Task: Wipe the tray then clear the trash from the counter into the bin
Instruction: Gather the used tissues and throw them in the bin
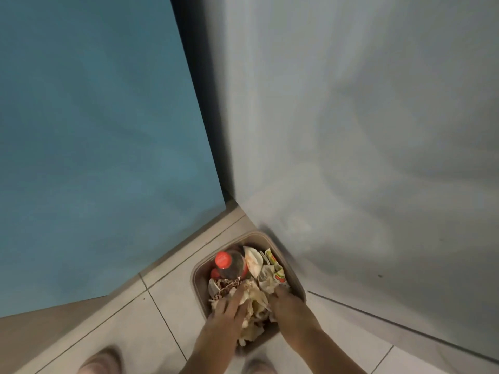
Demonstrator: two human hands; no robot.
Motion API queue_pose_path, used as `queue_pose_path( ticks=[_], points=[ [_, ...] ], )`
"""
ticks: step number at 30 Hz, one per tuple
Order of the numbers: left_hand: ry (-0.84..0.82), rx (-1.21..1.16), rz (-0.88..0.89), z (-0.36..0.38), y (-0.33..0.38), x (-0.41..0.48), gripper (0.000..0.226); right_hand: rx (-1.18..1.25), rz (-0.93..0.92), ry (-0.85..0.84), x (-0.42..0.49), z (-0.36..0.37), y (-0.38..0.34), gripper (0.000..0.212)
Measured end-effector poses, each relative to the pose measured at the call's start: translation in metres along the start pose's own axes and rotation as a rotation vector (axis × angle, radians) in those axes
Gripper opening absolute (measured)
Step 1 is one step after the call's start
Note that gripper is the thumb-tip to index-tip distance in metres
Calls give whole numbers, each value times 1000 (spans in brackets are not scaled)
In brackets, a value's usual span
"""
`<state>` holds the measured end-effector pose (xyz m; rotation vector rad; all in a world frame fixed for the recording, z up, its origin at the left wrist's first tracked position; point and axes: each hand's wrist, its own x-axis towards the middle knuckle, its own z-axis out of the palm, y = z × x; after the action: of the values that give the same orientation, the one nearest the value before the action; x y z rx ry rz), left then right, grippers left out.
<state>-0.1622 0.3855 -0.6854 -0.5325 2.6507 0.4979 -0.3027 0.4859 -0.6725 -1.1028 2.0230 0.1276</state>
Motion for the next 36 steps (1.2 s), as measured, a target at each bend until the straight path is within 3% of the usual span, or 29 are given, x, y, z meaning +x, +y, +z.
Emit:
queue_pose_path(
  ticks=[3, 6, 11, 16, 19, 22, 28, 33, 36],
  points=[
    [-117, -49, -23, -6, 0, 21, 68, -3, 17, -53, 9, 1, -2, 37],
    [-257, 65, -39, -7, 3, 42, 65, 10, 69, -111, 11, 2, -4, 38],
    [-447, 162, 116, -22, -7, 57, 62, -7, 108, -102, 10, -13, -13, 34],
    [-471, 230, 261, -74, -6, 42, 53, 17, 179, 8, -8, -48, -31, 31],
    [-389, 211, 267, -104, -4, 30, 59, 67, 170, 68, -25, -76, -49, 34],
    [-261, 64, 166, -135, -3, 11, 61, 95, 120, 208, -47, -108, -70, 33],
    [406, -423, -135, -260, -7, -79, 24, 216, -245, 706, -127, -215, -142, 19],
    [427, -503, -122, -403, -21, -185, 29, 317, -656, 1081, -208, -326, -233, 19],
    [481, -518, -140, -479, -31, -257, 29, 380, -819, 1140, -246, -381, -295, 15]
  ],
)
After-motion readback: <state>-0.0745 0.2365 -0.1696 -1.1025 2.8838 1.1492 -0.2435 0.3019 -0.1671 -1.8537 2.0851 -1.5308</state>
